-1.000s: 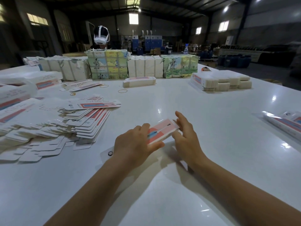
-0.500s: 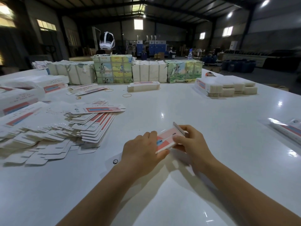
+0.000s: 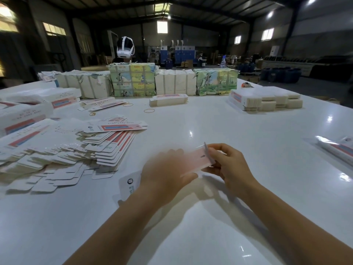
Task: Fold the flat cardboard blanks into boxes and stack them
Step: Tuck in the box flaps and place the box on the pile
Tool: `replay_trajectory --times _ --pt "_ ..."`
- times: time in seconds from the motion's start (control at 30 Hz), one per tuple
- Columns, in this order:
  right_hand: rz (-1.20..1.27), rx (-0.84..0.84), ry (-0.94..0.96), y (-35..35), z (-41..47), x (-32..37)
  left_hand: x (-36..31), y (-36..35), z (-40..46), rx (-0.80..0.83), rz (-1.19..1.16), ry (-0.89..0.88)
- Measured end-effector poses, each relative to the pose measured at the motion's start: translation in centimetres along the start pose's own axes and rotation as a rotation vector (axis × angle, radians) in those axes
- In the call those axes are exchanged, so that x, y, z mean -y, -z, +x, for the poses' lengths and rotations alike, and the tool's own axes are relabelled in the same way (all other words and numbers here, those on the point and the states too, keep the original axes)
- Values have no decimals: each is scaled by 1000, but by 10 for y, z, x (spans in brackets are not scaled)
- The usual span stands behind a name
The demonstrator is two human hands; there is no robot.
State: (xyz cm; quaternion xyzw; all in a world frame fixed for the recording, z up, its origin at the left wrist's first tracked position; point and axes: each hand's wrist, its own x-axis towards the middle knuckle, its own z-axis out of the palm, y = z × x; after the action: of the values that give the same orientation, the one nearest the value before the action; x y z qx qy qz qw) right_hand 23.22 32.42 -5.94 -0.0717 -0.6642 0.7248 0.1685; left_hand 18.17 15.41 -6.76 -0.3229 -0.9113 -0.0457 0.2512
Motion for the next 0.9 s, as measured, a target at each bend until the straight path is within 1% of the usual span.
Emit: replay_trajectory --times 0.17,0.23,0.3,0.37,0.53,0.7,0.77,0.9 --pt "116 45 -15 0 0 8 6 6 0 -81 -37 -1" --pt "107 52 11 -1 -1 10 6 9 -1 -112 -67 -26" --pt "103 42 39 -1 -3 12 4 9 -2 -176 -58 -54" --pt "104 29 43 0 -3 14 3 9 -2 -205 -55 -61" --pt "-71 52 112 -7 -7 8 4 8 -3 -174 -46 -48" --pt "-133 36 103 -7 -7 6 6 6 -3 -95 -49 -28" --pt "-181 31 132 -7 -8 6 6 2 -4 -103 -70 -34" --pt "-400 -16 240 -4 -8 6 8 0 -3 -78 -71 -34"
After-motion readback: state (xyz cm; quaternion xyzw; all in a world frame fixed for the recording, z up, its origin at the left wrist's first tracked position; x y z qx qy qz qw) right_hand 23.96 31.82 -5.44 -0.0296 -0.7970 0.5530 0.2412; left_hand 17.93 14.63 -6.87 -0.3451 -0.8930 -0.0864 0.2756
